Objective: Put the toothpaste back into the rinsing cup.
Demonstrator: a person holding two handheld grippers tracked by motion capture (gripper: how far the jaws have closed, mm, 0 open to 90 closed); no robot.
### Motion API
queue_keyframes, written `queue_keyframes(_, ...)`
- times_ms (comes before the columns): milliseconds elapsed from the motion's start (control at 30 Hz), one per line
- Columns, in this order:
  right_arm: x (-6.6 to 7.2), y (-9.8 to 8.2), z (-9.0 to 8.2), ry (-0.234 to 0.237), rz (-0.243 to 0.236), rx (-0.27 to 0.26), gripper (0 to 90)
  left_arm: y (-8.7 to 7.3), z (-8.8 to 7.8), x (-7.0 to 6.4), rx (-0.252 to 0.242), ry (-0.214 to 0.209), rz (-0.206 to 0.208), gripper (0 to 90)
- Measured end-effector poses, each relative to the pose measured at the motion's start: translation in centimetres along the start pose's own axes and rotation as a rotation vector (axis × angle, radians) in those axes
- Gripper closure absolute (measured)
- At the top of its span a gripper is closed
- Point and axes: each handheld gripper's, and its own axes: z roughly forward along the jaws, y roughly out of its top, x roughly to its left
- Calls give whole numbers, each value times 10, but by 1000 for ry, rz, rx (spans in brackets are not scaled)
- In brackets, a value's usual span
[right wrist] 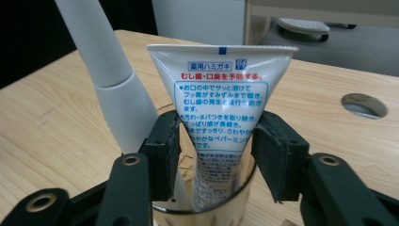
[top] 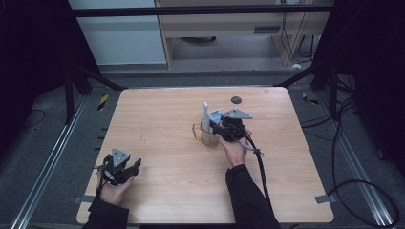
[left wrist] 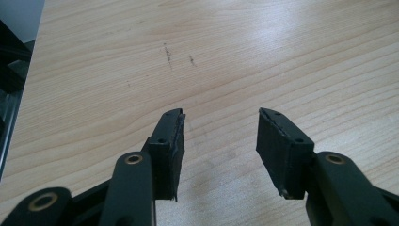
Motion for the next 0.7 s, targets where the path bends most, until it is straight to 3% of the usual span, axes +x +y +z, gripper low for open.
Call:
queue_keyframes(100,0,1,-6,-10,-29,0,467,0,0,0,2,0,1,509)
queue_keyframes(233,1,6,-19,-28,-73,-29,478,0,0,0,3,0,0,508)
queue_keyframes(400,0,10,-41,-22,-98,-5,429,0,0,1,3,0,-4,508)
queue_keyframes(533,-10,7,-63,-30,-61,16,374,-1,0,0,6,-2,-4,506)
queue_keyframes(700,-31,-16,-86,-51,-26,46,267,-1,0,0,14,-12,-9,498)
